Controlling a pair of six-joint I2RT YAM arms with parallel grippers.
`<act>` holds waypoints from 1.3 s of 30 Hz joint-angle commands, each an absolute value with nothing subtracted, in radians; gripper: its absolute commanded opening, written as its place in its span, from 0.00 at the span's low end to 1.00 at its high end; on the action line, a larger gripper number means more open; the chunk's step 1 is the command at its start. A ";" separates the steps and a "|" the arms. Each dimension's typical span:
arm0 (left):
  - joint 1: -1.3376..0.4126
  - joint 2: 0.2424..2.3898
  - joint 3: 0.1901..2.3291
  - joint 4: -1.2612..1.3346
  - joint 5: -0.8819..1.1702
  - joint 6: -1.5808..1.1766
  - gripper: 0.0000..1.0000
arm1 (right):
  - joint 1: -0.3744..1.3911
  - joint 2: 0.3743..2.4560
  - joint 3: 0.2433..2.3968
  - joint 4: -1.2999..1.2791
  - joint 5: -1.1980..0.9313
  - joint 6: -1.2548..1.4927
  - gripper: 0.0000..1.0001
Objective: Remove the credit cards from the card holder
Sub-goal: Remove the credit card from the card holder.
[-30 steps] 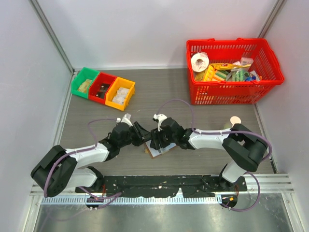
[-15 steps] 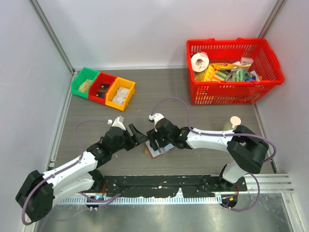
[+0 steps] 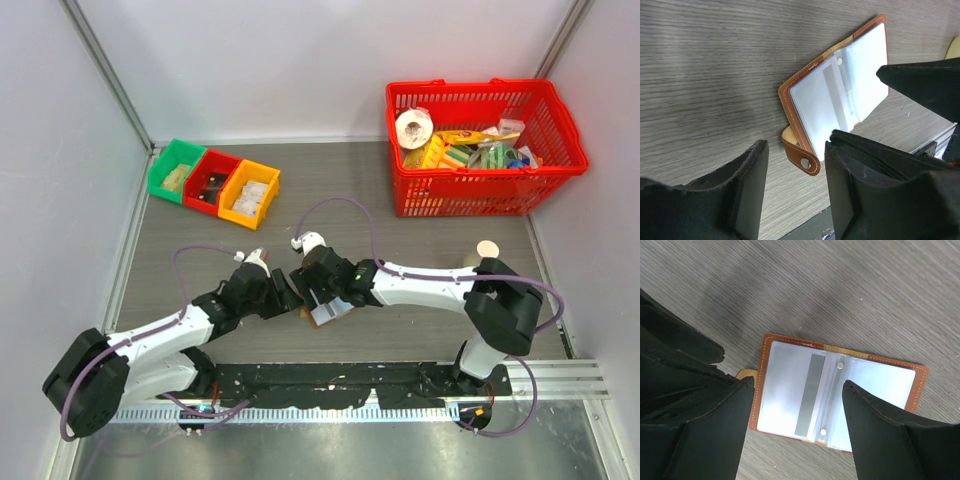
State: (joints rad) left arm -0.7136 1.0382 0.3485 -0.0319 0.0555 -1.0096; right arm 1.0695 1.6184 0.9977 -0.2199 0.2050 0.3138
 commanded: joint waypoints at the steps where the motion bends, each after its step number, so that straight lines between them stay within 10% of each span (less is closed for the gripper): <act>1: -0.726 1.080 0.328 0.086 0.095 -0.993 0.48 | 1.089 1.667 1.046 -0.252 0.267 0.334 0.75; 11: -0.733 1.069 0.278 0.118 0.100 -1.006 0.00 | 1.109 1.762 1.127 -0.310 0.271 0.354 0.75; 39: -0.733 0.919 0.285 -0.103 0.101 -0.971 0.00 | 1.155 1.752 1.266 -0.607 0.656 0.324 0.58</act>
